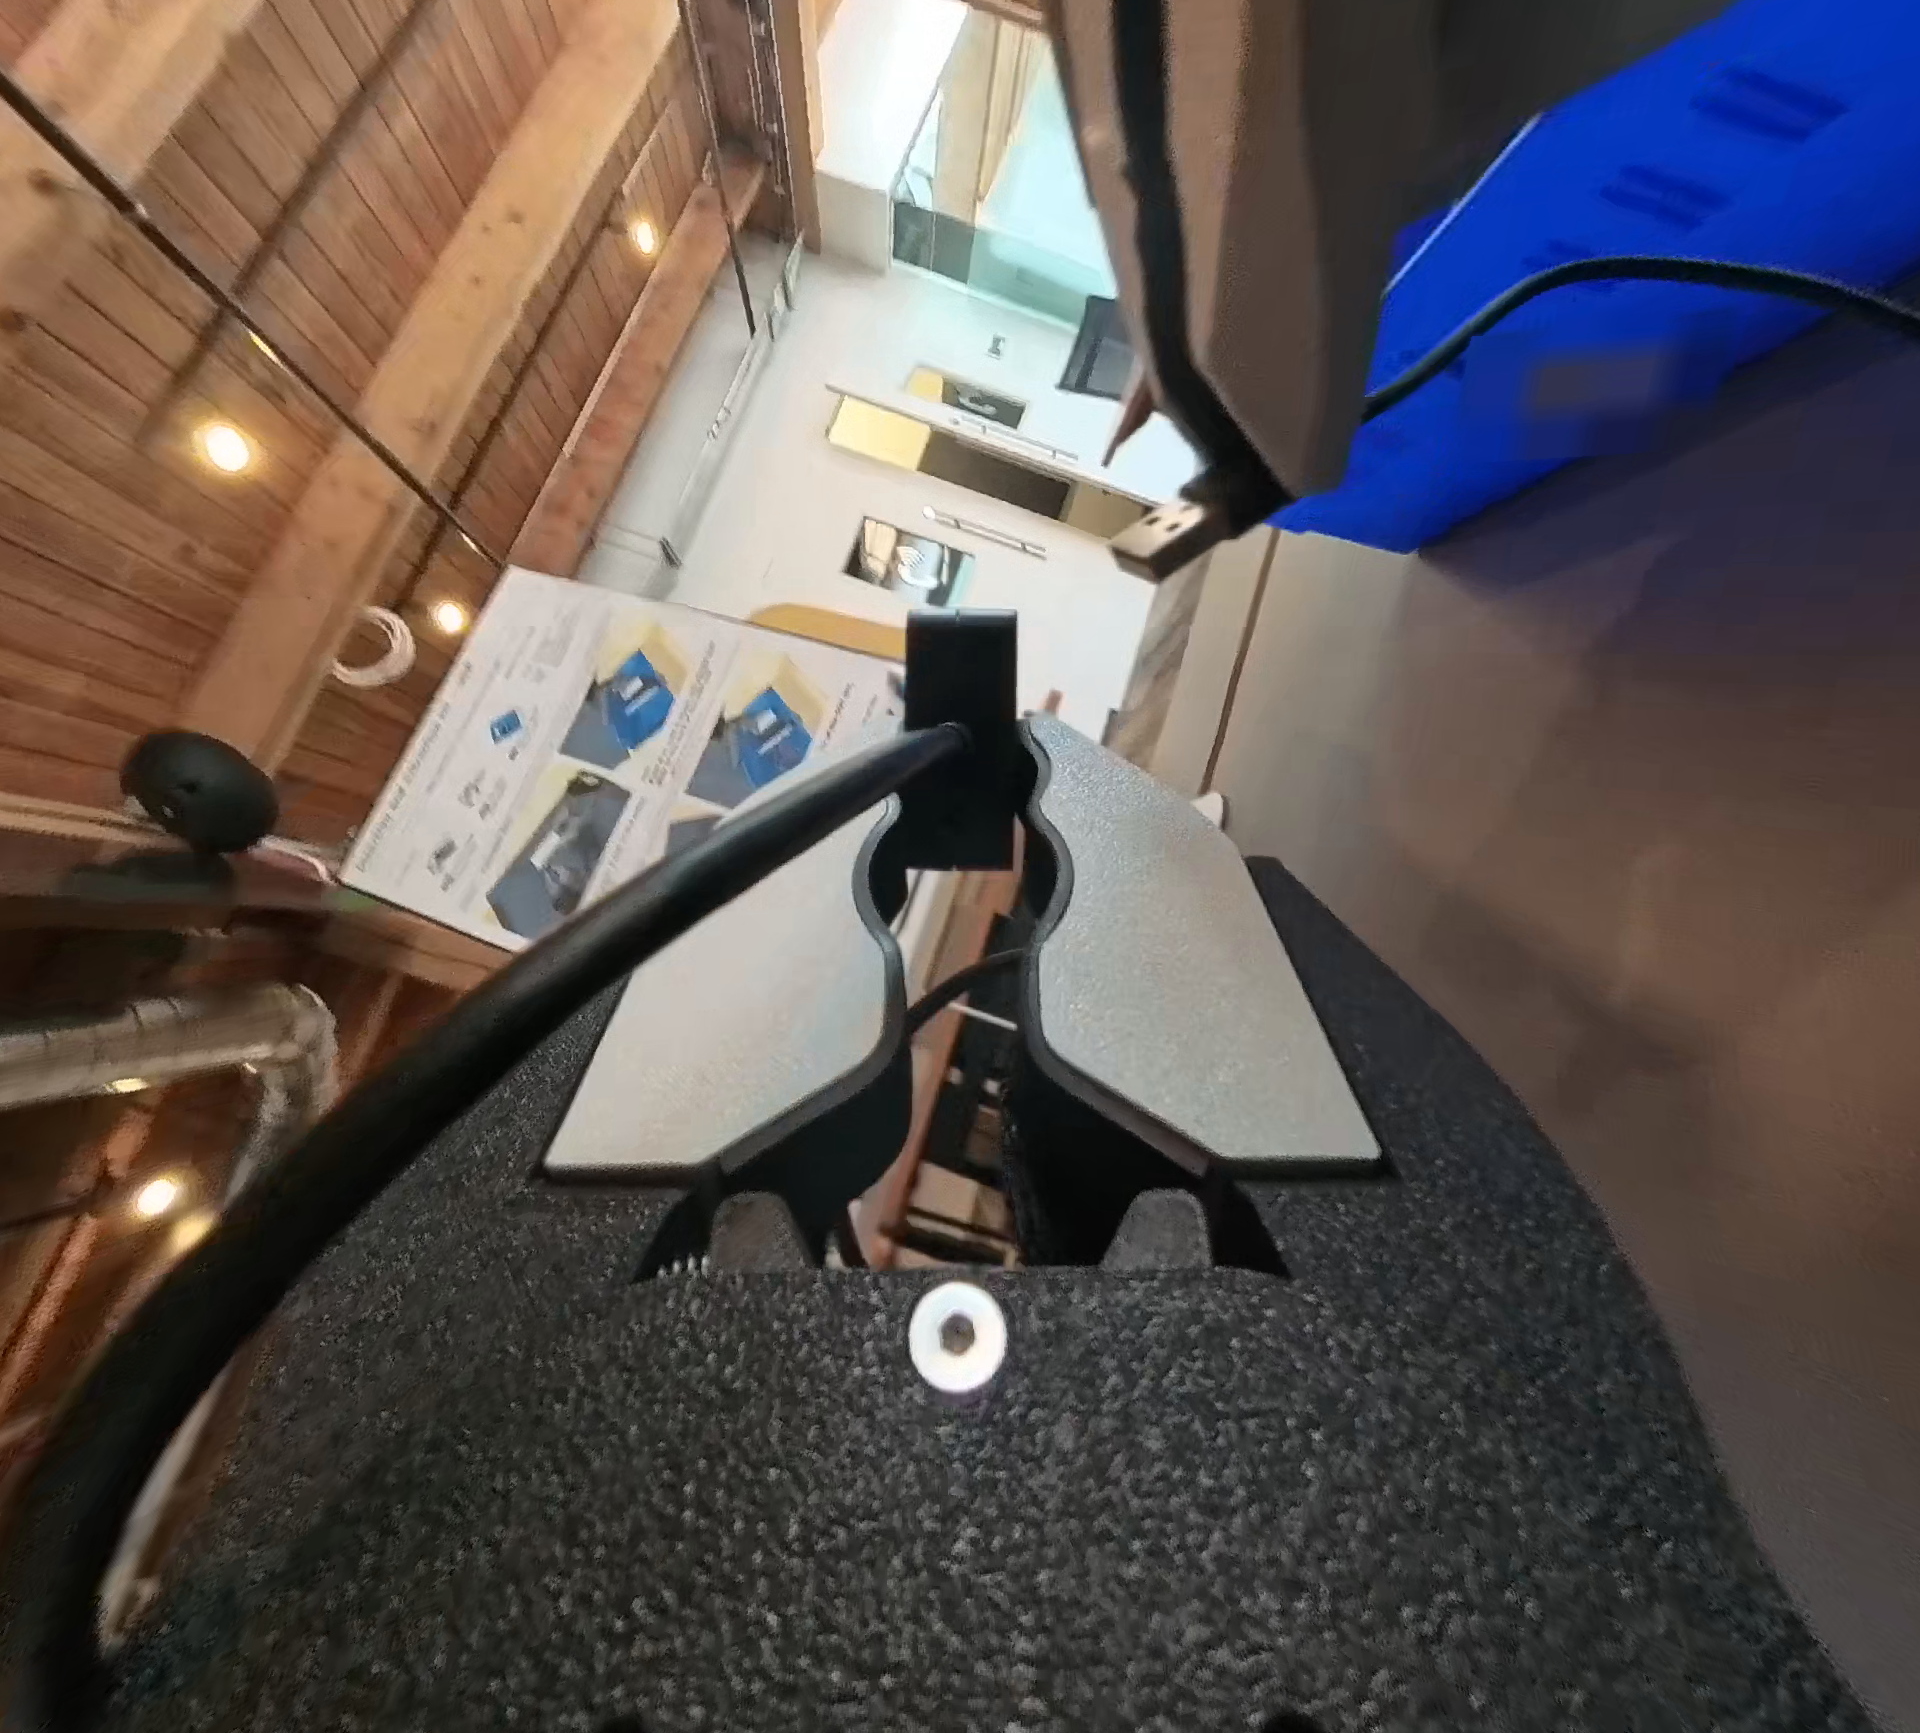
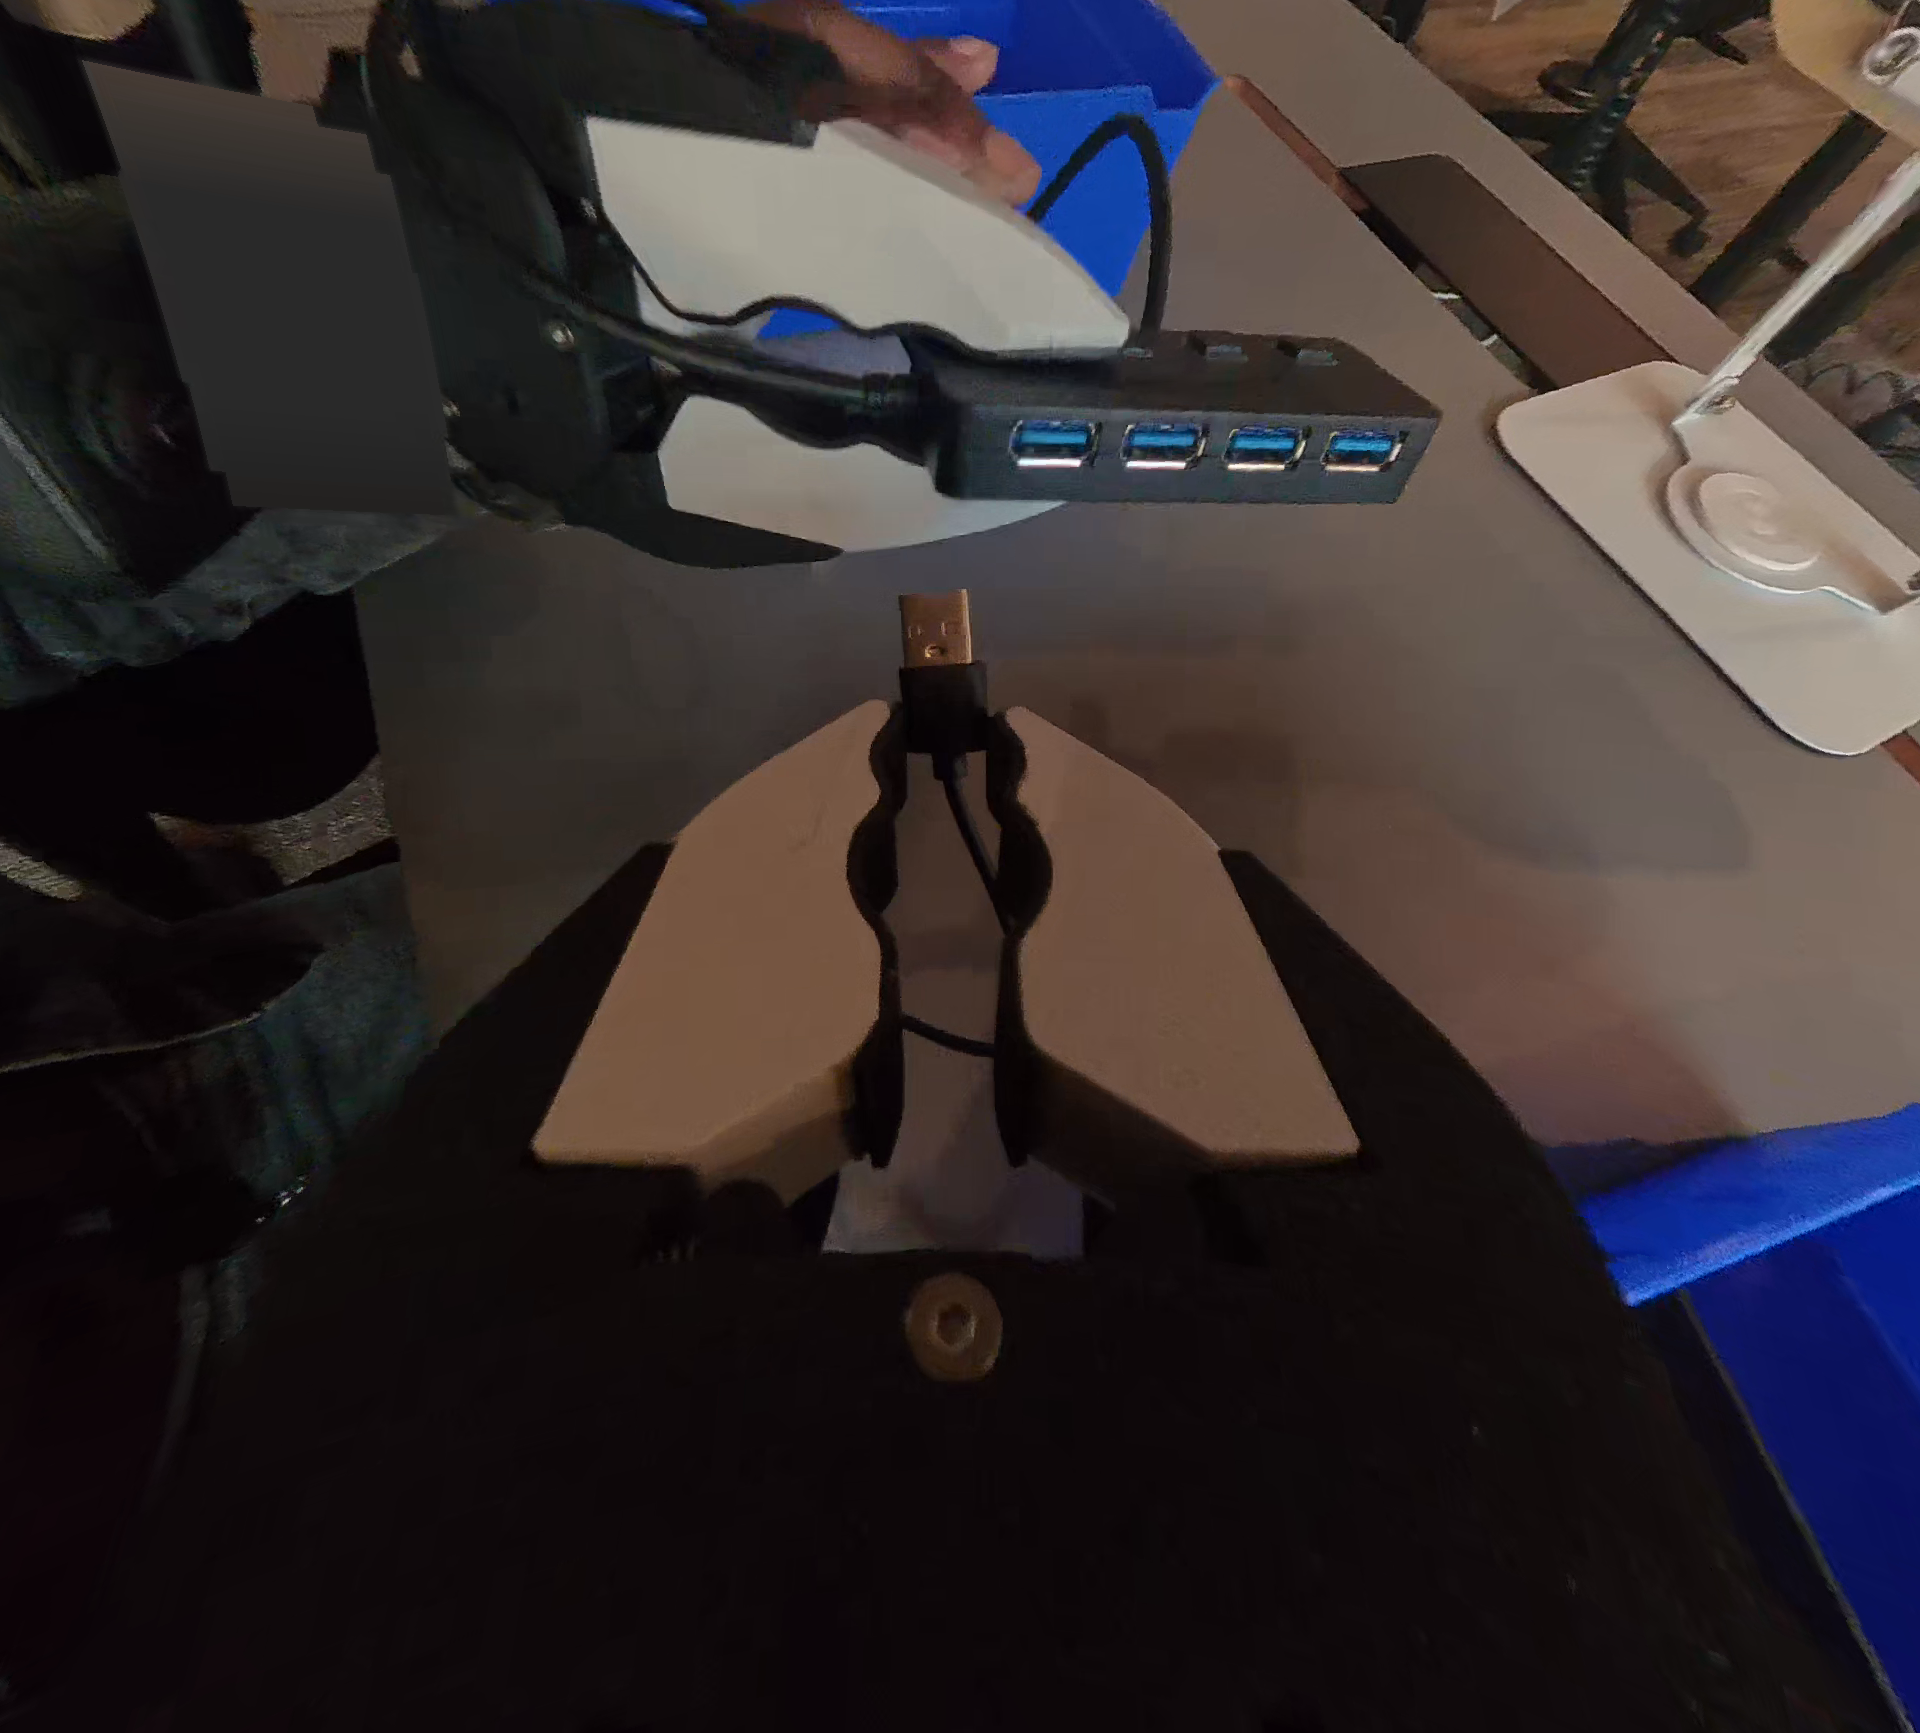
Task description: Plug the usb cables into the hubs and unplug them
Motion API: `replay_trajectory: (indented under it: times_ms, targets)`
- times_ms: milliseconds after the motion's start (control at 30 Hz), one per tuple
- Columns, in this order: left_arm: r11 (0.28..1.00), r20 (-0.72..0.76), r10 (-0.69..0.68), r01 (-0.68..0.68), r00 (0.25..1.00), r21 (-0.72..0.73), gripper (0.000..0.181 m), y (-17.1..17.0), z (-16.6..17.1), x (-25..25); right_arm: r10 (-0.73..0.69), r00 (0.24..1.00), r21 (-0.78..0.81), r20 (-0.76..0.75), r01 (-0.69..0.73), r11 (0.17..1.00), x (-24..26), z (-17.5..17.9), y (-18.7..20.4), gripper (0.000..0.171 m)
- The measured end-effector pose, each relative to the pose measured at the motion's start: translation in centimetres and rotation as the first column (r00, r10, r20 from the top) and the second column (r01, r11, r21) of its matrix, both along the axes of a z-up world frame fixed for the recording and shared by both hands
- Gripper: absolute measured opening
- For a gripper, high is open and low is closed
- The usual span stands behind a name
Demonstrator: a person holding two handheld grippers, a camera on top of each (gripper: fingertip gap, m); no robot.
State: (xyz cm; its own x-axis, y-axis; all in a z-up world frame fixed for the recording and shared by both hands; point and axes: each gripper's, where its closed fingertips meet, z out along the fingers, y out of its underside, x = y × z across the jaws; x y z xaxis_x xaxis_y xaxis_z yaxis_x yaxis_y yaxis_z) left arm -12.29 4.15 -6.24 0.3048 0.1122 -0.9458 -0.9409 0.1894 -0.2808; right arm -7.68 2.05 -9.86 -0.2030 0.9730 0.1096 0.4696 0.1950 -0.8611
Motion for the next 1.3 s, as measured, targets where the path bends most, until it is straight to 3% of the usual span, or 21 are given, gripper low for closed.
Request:
replay_trajectory:
  times_ms: [233,433,600,900,1167,1300]
  targets:
    - [0.997,-0.317,0.057,-0.037,0.947,0.067,0.017,-0.3,-0.8,1.2,0.093,0.995,-0.126,0.027,-0.089,0.988,1.6,-0.1,0.1,0.014]
    - [0.997,-0.378,0.059,-0.033,0.924,0.073,0.017,-0.5,-0.6,2.3,0.311,0.932,-0.390,-0.183,-0.360,0.848,2.9,2.3,-1.5,0.014]
    - [0.995,-0.375,0.049,-0.014,0.926,0.096,0.020,-1.1,0.3,2.8,0.360,0.893,-0.402,-0.270,-0.445,0.800,3.8,3.6,-1.8,0.014]
    - [0.995,-0.233,-0.083,0.094,0.969,0.037,0.017,-1.7,0.5,3.5,0.237,0.970,-0.246,-0.050,-0.242,0.939,3.3,1.5,-0.9,0.014]
    - [0.998,-0.351,-0.057,0.059,0.935,-0.005,0.017,-1.1,-0.9,4.2,0.184,0.983,-0.212,0.026,-0.175,0.962,3.5,0.5,-0.2,0.014]
    - [0.997,-0.323,-0.079,0.073,0.943,-0.031,0.017,-0.7,-1.6,4.6,0.138,0.990,-0.133,0.035,-0.133,0.982,3.3,0.1,1.0,0.014]
